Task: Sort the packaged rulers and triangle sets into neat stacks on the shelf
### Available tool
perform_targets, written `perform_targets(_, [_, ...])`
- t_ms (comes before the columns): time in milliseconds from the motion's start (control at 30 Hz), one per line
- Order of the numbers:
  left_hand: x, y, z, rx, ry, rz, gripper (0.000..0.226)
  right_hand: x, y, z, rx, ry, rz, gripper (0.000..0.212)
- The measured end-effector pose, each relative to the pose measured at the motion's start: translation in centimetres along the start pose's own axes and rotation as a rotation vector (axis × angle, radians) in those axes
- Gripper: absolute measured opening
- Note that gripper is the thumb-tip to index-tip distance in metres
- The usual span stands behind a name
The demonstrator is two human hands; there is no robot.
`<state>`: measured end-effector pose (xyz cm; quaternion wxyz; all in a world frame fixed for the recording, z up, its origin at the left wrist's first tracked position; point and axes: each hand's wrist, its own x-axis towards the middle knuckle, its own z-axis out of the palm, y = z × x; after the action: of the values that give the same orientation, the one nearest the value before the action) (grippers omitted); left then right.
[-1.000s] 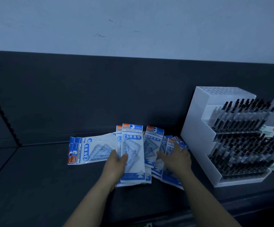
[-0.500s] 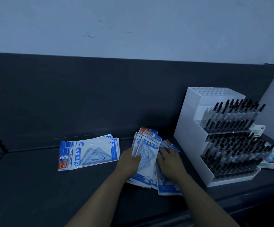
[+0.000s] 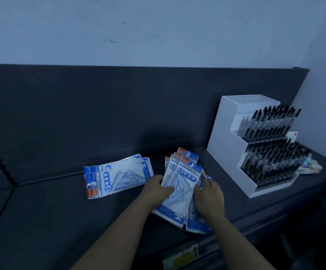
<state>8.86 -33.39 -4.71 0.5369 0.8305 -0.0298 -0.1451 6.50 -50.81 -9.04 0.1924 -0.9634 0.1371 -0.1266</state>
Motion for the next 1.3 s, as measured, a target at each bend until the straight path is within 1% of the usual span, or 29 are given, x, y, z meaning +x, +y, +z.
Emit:
perform_targets(33, [-0.4,-0.2,-0.4,-0.010,-0.021,0.002,0.029,-1.0,-0.6,-0.2,0.021,-0.032,0.094,0.050])
perform_targets(100, [-1.1,-0.6,-1.2,-0.013,-0.069,0.016,0.032,-2.3,-1.3,0.3,0.069,-0.011,0.240,0.043])
perform_targets(267, [-3.4,-1.4,-5.2,0.014,-0.164,0.068,0.022,-5.7,-5.5,0.8,0.149,-0.004,0.407,0.046])
perform_targets(333, [-4.5,-2.0,-7.2,0.030,-0.179,0.107,0.023,-7.3,-7.7,1.2,0.174,0.017,0.429,0.045])
perform_targets(433, [-6.2,-3.3,-10.4,0.058,-0.172,0.140,0.026,-9.5,-11.2,1.6,0.217,-0.006,0.437,0.045])
perform_targets(633, [-10.4,-6.9,-17.2,0.037,-0.126,0.111,0.025,-13.6,-18.2,3.4,0.220,-0.068,0.387,0.048])
perform_targets(733, [-12.6,-9.1,-20.6,0.029,-0.063,0.062,0.022,-15.4,-21.9,4.8,0.247,-0.123,0.345,0.051])
perform_targets(900, [-15.4,-12.1,-25.1,0.083,0.054,-0.009,0.018,-17.7,-27.2,7.1,0.297,-0.184,0.282,0.053])
perform_targets(1100, [-16.9,-14.6,-28.1,0.100,0.198,-0.066,0.016,-18.9,-31.4,8.4,0.330,-0.287,0.231,0.052])
perform_targets(1233, [-16.7,-15.8,-28.2,0.171,0.286,-0.075,0.015,-18.4,-32.8,8.5,0.387,-0.350,0.262,0.051])
perform_targets(1300, [-16.5,-15.7,-28.1,0.243,0.333,-0.089,0.018,-18.1,-33.3,8.1,0.407,-0.382,0.253,0.053])
